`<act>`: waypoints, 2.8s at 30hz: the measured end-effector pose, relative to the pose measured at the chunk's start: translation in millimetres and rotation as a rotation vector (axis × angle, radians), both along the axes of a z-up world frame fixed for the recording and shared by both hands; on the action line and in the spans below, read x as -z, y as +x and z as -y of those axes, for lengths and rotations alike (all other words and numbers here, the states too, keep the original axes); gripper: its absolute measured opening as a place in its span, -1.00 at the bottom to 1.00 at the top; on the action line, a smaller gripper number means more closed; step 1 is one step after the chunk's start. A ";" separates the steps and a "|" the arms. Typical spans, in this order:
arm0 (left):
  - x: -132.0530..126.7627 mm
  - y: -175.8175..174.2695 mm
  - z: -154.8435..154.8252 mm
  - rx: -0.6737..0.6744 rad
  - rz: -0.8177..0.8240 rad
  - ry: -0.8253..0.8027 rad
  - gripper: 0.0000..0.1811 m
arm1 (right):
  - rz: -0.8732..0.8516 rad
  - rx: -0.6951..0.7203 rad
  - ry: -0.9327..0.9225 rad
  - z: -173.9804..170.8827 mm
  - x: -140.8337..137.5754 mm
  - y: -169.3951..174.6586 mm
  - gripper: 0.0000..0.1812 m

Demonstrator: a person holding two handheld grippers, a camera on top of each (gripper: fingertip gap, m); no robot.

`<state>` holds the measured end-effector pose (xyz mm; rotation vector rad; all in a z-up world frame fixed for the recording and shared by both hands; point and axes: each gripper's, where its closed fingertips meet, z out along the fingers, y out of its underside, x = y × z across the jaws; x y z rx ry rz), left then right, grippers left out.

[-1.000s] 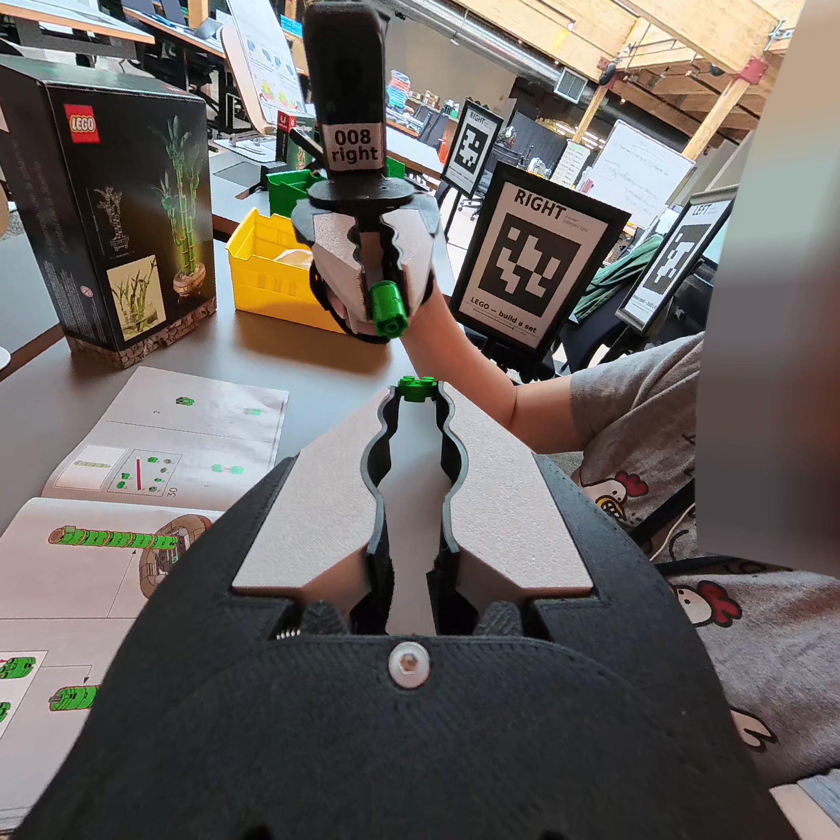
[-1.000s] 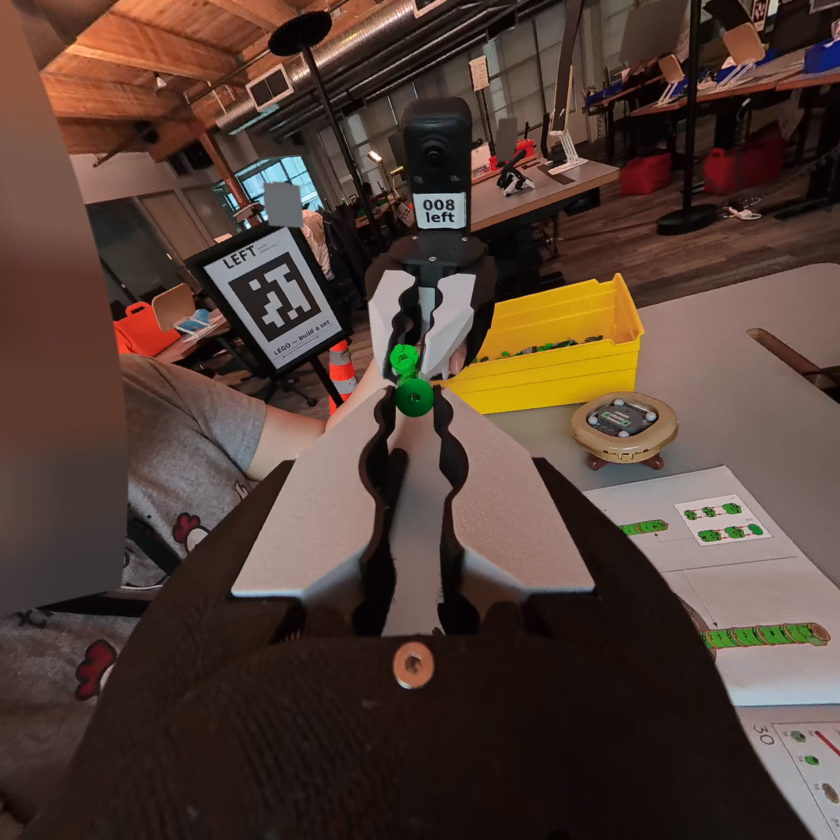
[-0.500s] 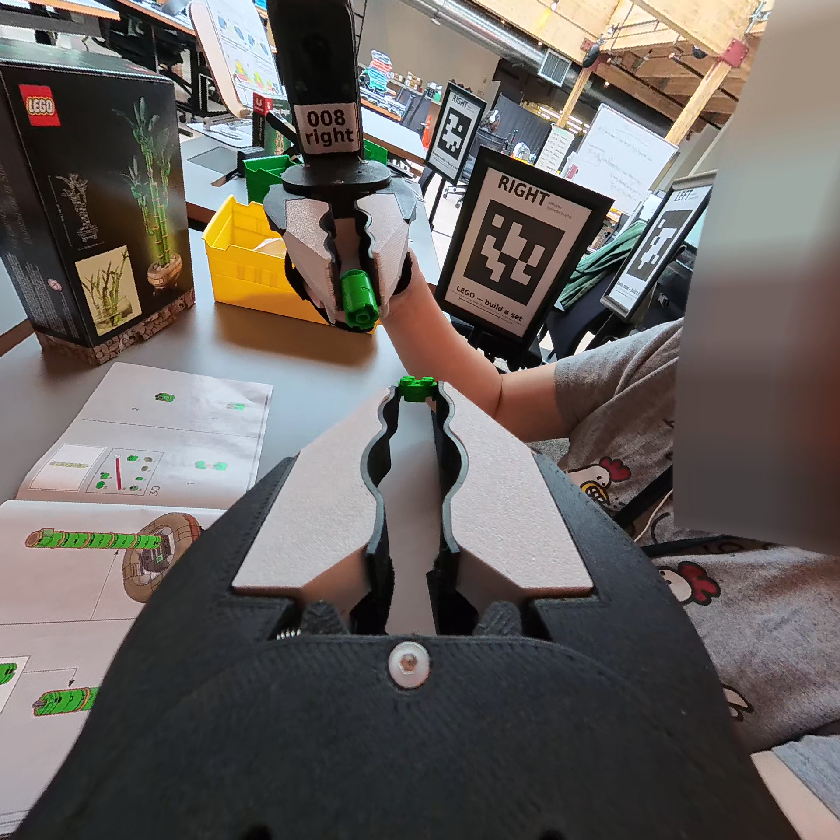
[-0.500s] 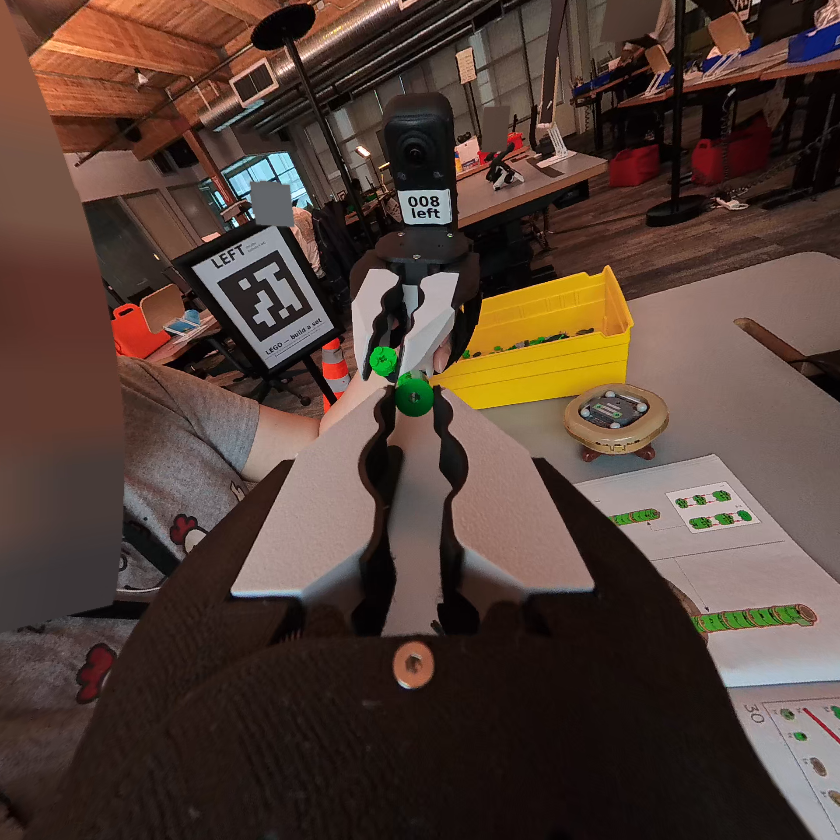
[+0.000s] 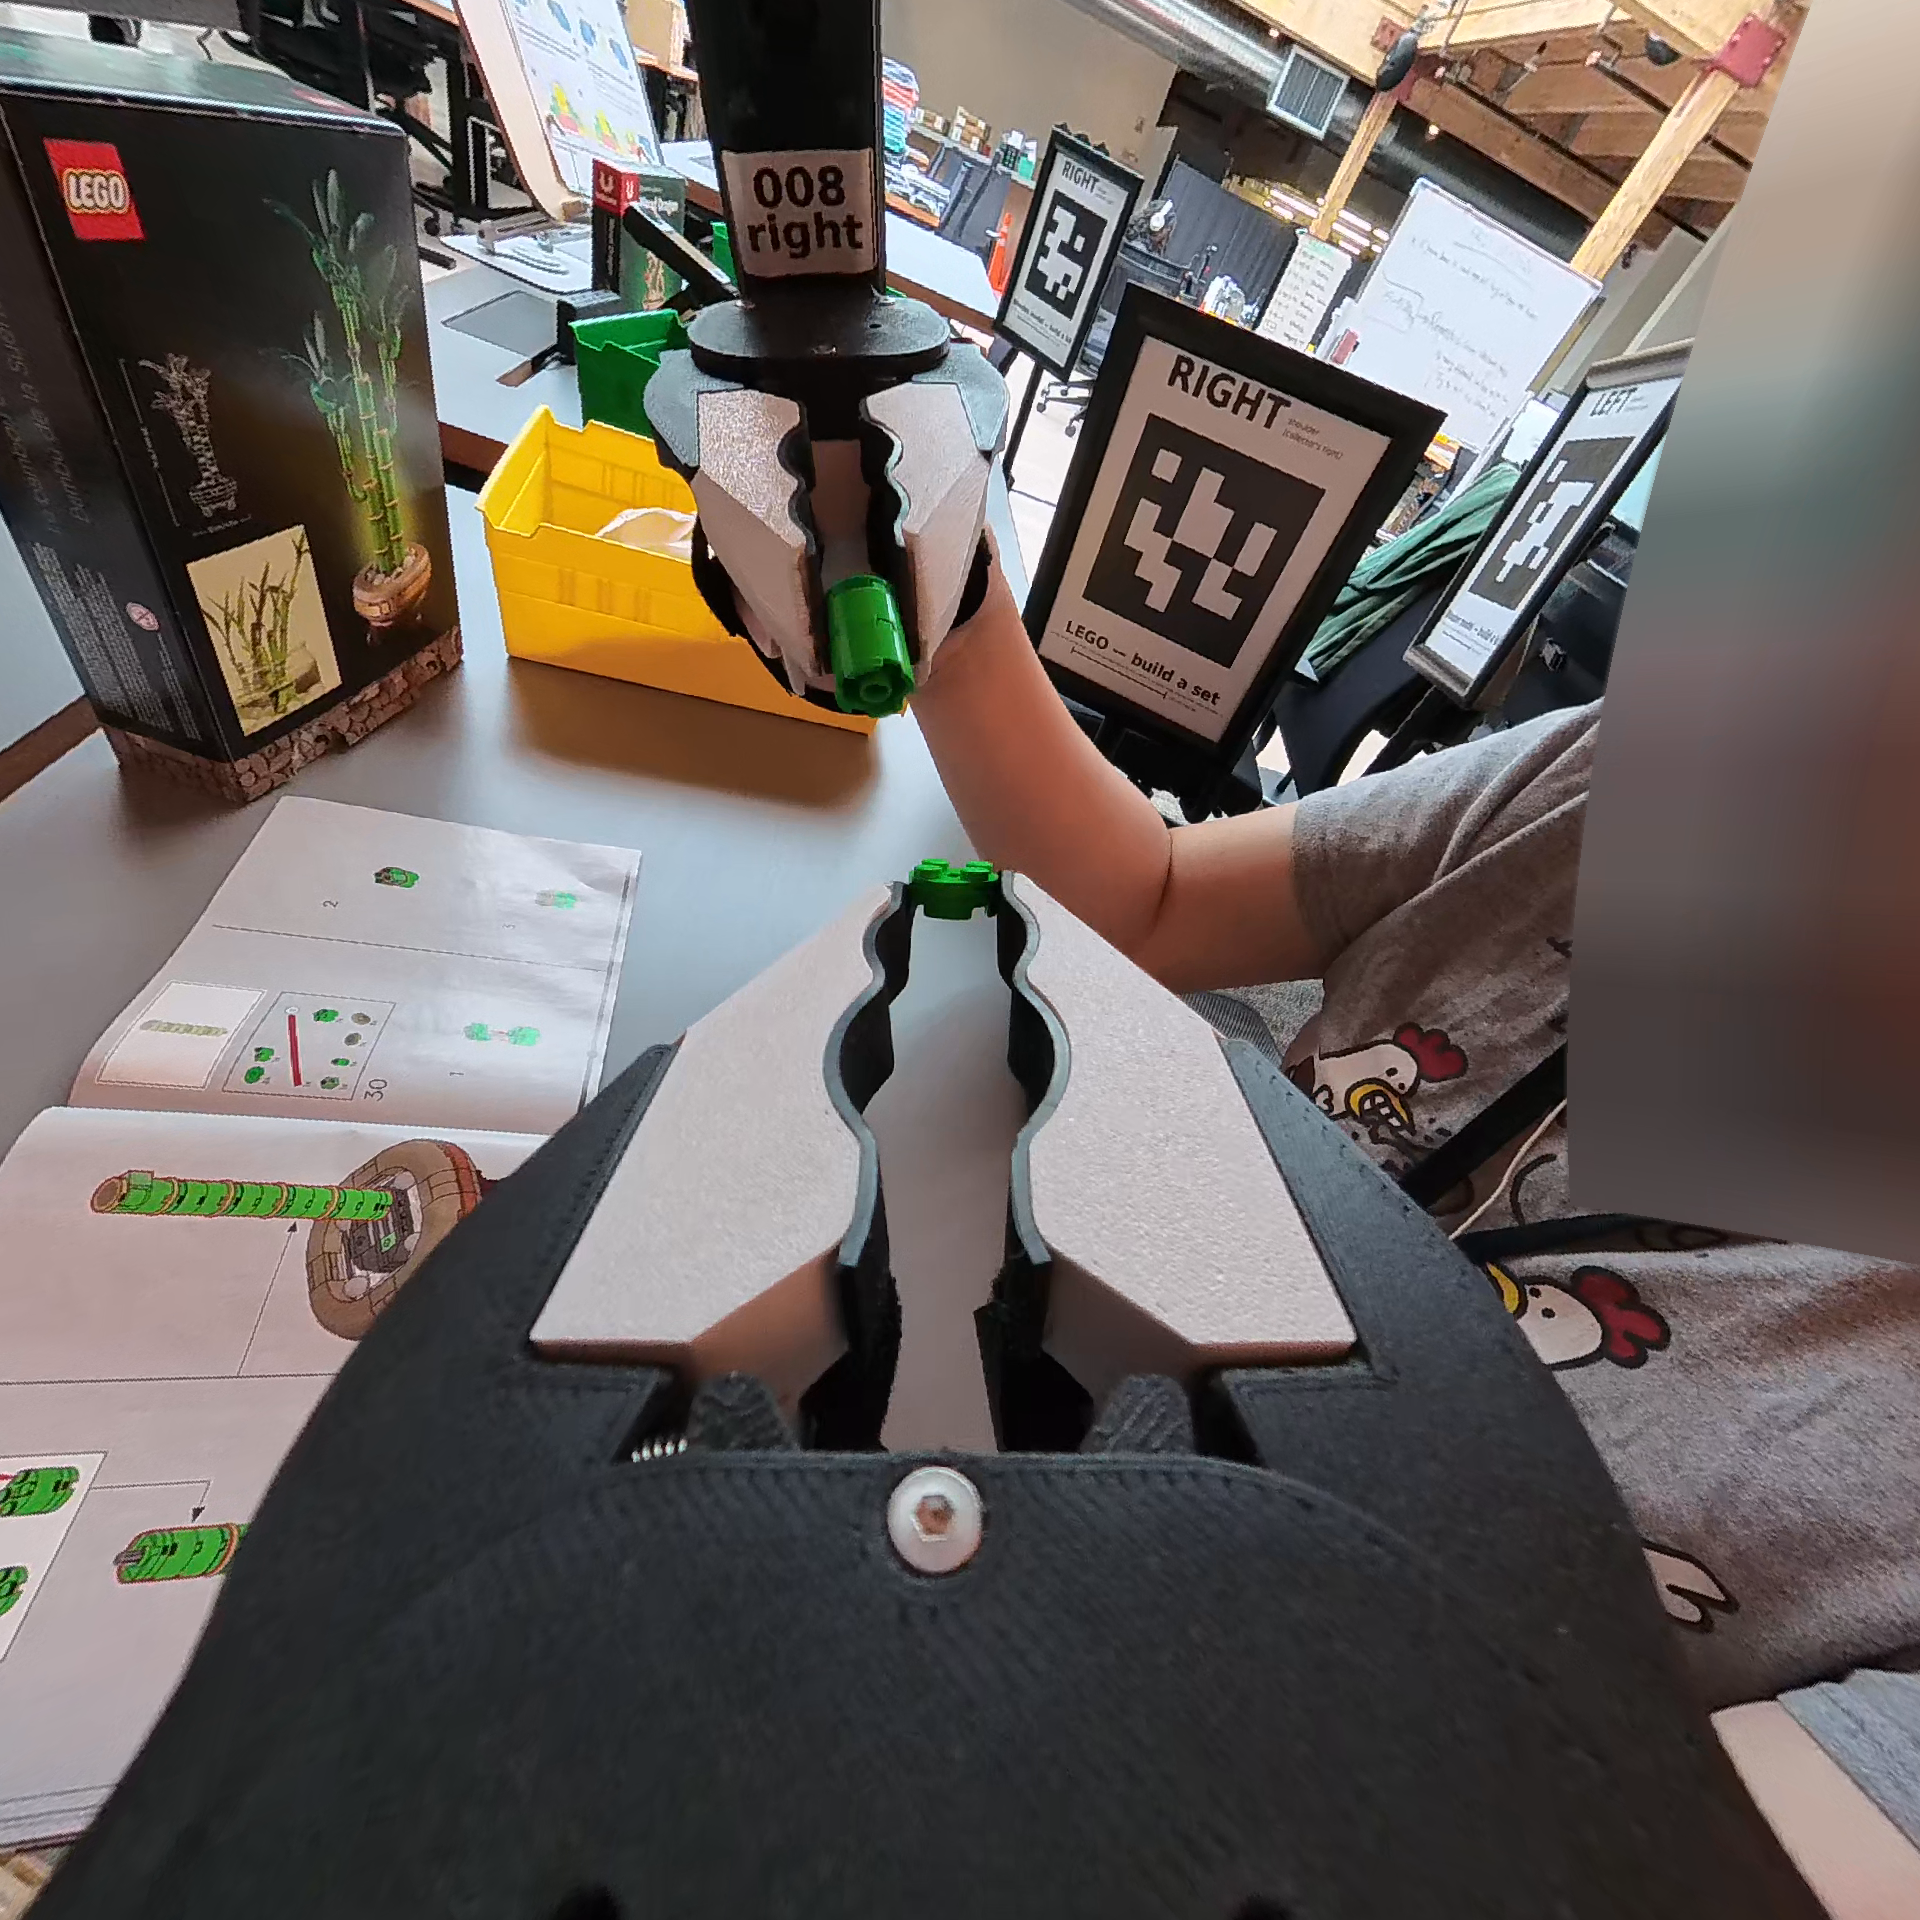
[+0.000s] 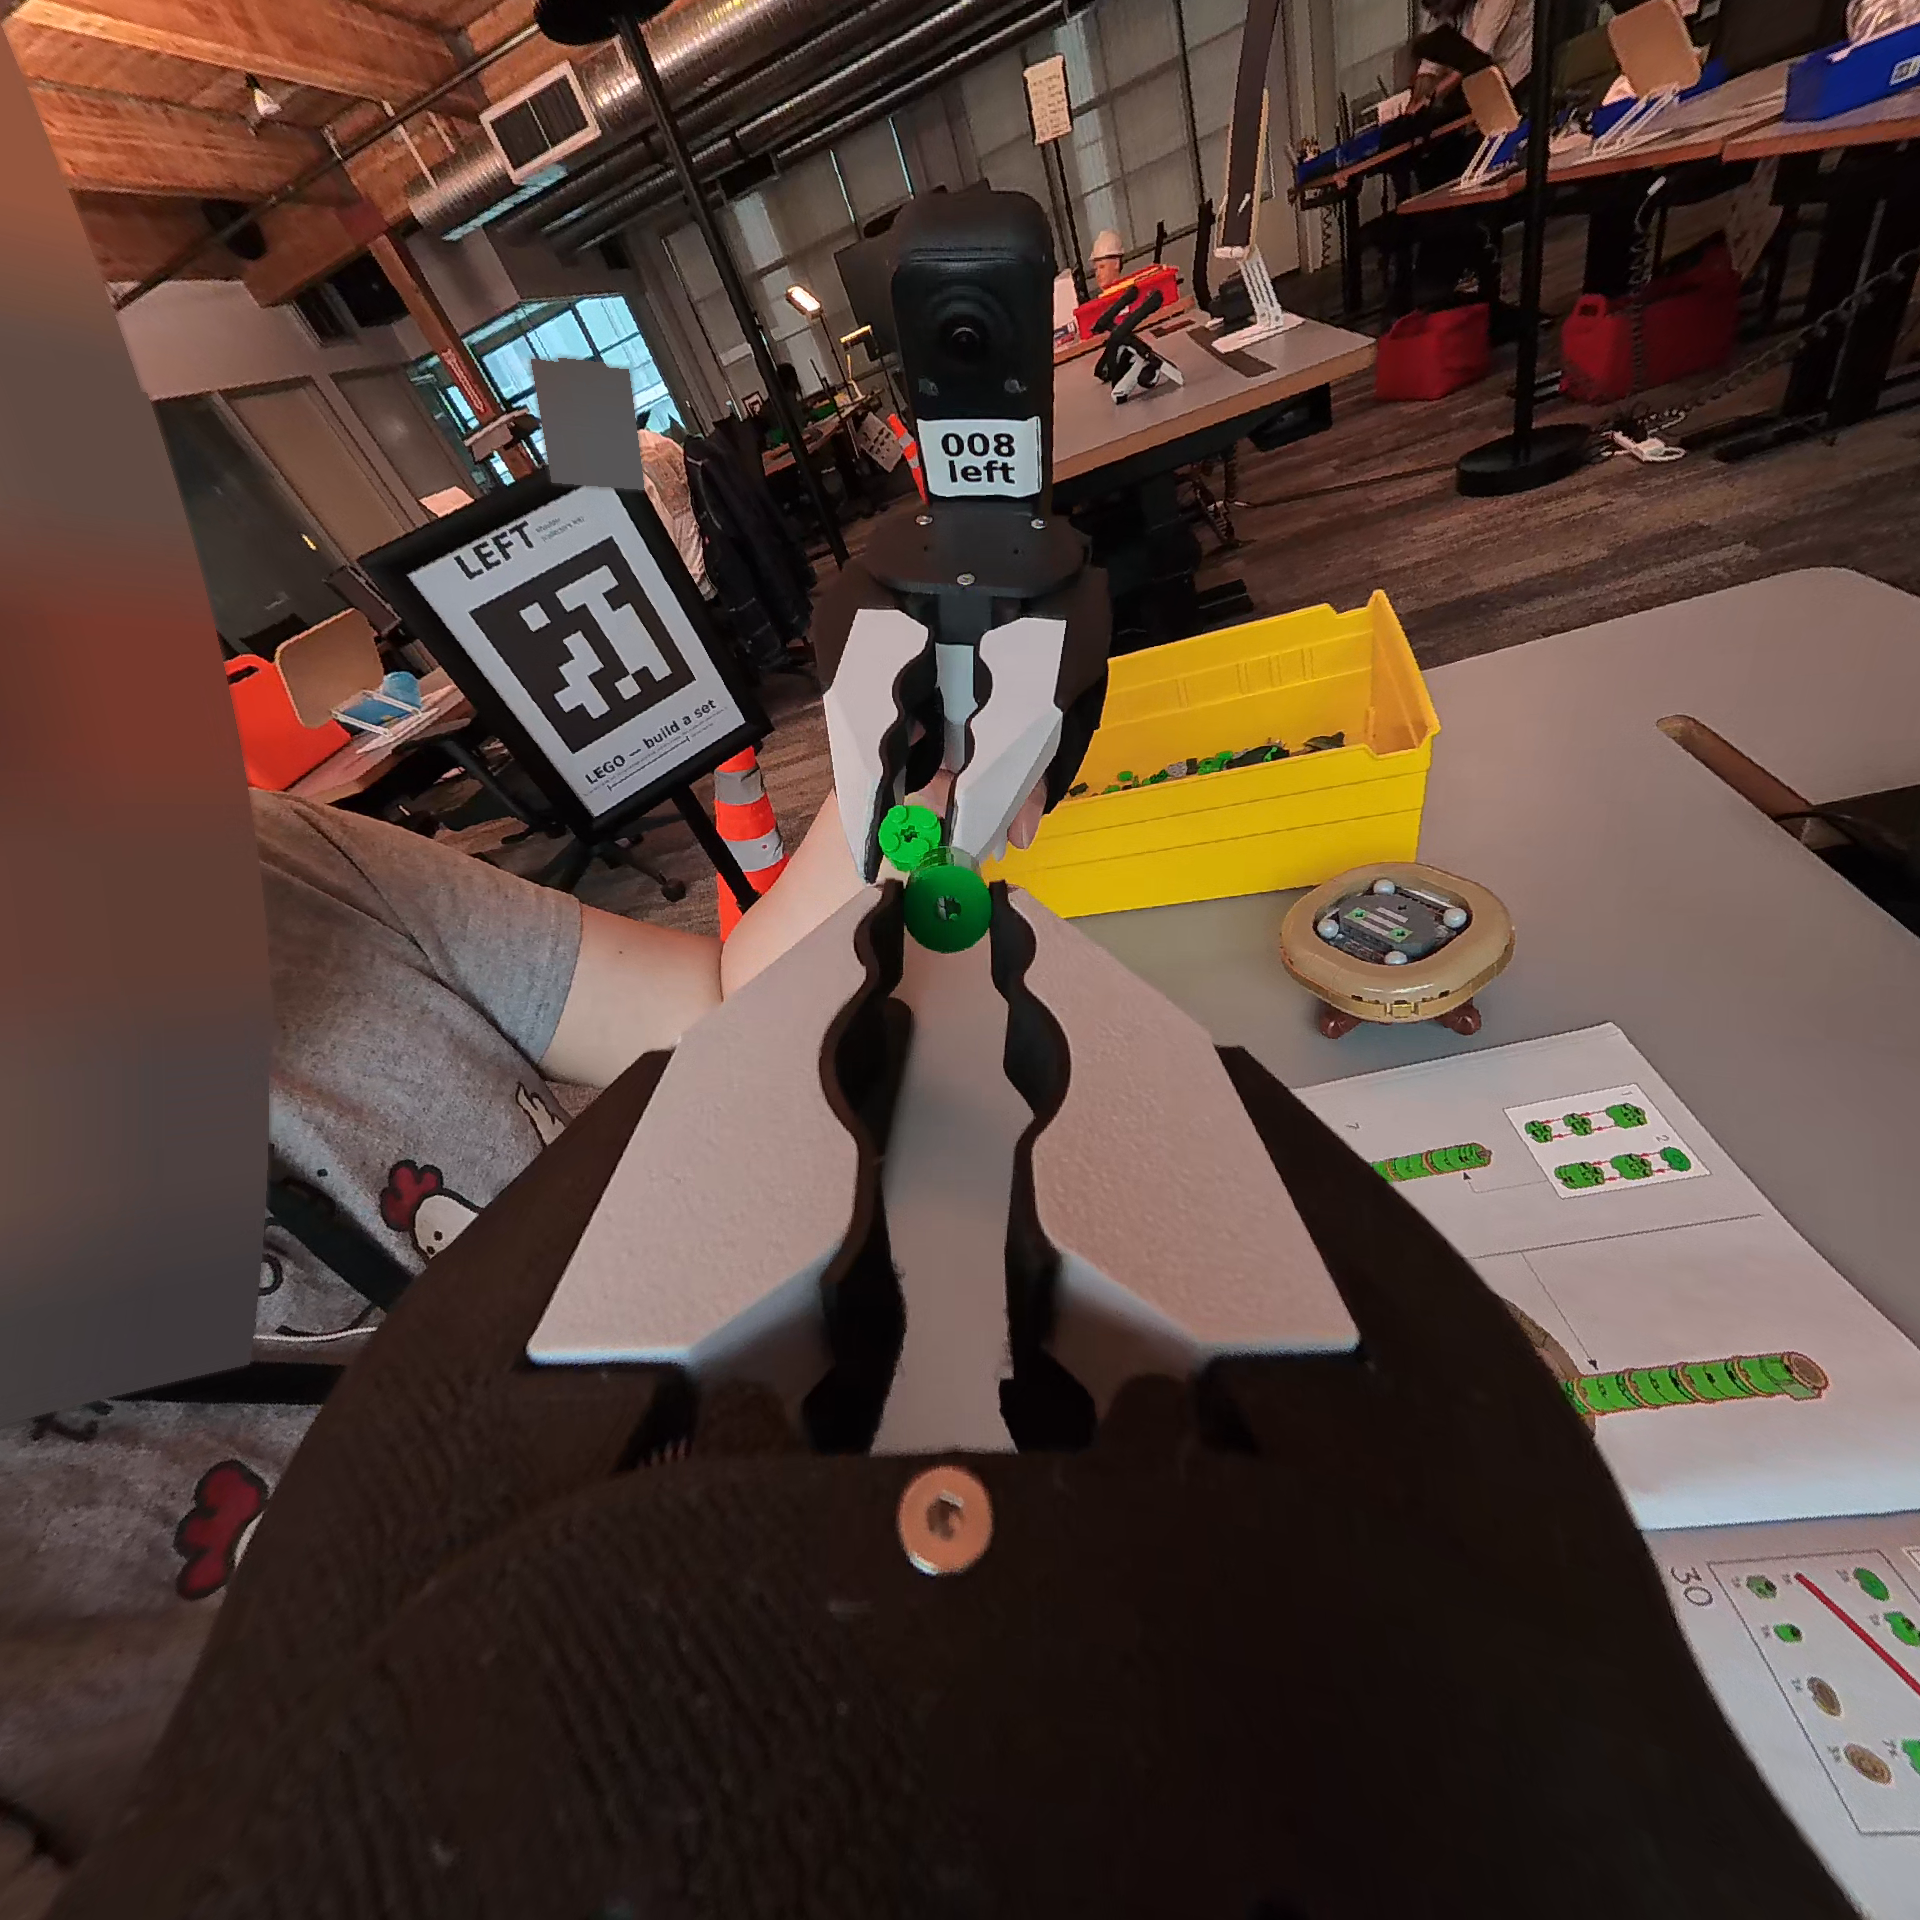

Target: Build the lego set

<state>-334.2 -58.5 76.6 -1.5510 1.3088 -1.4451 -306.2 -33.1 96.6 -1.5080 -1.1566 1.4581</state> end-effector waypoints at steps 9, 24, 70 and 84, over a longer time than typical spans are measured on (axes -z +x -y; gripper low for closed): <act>3.2 -1.0 0.8 0.004 -0.020 0.007 -0.84 | -0.020 -0.173 -0.049 21.5 1.8 6.2 -0.83; 9.2 0.9 7.3 0.031 -0.059 0.048 -0.84 | 0.005 -0.339 0.094 47.2 17.7 12.9 -0.83; 8.6 -8.9 5.1 0.006 -0.070 0.094 -0.84 | 0.088 -0.216 0.218 35.4 24.9 6.9 -0.84; 10.7 -7.6 5.8 0.013 -0.079 0.098 -0.84 | 0.087 -0.202 0.241 34.1 23.4 7.7 -0.84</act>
